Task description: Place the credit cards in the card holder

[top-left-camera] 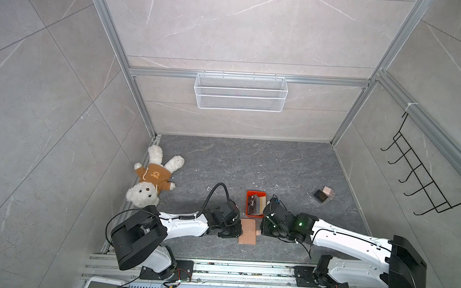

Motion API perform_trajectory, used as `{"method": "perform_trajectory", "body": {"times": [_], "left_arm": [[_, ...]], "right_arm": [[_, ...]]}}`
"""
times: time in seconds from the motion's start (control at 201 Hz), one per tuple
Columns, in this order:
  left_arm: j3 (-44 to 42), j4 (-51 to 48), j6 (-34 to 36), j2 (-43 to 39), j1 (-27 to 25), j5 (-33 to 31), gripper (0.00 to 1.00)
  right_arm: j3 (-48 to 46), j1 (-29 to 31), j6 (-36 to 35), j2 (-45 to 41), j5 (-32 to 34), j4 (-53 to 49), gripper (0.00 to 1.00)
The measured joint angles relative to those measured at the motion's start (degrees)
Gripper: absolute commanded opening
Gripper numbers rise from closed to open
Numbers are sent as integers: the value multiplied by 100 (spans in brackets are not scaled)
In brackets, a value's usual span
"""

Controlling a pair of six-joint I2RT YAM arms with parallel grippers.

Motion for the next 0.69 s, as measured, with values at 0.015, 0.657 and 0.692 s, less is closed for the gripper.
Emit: {"method": "perform_trajectory", "body": {"times": [0.015, 0.657, 0.692], "left_arm": [[-11, 13, -28, -9, -7, -7, 20], [-94, 138, -369, -66, -138, -166, 19], [-94, 138, -369, -66, -138, -166, 19]], "right_arm": [[-2, -44, -24, 0, -33, -20, 17], [-166, -437, -251, 197, -549, -57, 17], [-170, -437, -249, 205, -549, -59, 17]]}}
